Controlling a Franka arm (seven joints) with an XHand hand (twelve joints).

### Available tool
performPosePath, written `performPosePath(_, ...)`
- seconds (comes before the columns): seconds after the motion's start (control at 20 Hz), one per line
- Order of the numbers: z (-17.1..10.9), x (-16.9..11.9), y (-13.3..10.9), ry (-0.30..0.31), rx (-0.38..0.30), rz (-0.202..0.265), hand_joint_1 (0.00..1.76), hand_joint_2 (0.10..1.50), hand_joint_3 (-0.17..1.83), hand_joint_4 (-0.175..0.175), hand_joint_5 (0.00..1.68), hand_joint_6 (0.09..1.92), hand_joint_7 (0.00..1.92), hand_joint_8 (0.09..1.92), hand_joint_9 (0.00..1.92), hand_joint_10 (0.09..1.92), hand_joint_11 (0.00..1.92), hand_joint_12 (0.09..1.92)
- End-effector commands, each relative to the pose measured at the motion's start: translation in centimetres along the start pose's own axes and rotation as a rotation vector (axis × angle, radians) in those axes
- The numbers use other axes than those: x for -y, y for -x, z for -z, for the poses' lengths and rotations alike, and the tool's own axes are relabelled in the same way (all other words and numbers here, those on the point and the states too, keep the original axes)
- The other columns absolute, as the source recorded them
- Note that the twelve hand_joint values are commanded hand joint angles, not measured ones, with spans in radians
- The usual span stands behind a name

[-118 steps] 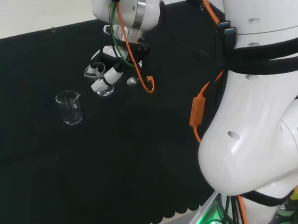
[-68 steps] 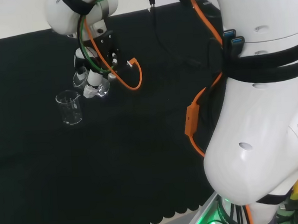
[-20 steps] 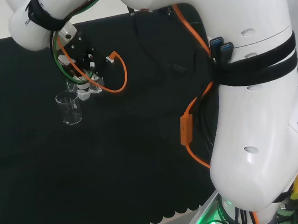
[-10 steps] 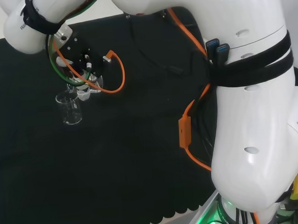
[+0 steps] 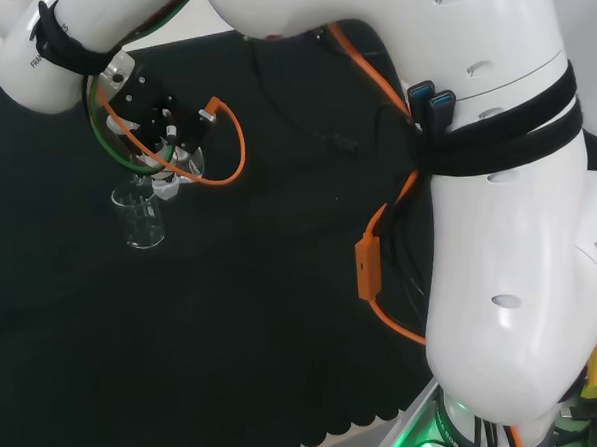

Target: Pour the water from the handheld beaker into the one on the table.

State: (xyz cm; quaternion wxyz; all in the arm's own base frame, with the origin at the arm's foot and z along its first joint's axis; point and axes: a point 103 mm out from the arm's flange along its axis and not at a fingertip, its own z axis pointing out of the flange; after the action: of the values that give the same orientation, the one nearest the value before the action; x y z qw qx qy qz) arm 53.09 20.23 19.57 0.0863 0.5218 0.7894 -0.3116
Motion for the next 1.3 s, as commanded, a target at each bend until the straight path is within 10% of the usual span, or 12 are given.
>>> performPosePath(0.05,0.03,0.13,0.21,-0.013,0.040,-0.010,1.15,0.65,0.62,0.175,1.37,0.48,1.72,0.09,1.56,0.09,1.04,0.97)
performPosePath(1.3,0.89,0.71,0.01,-0.029,0.122,-0.012,1.15,0.65,0.62,0.175,1.36,0.49,1.72,0.09,1.56,0.09,1.05,0.96)
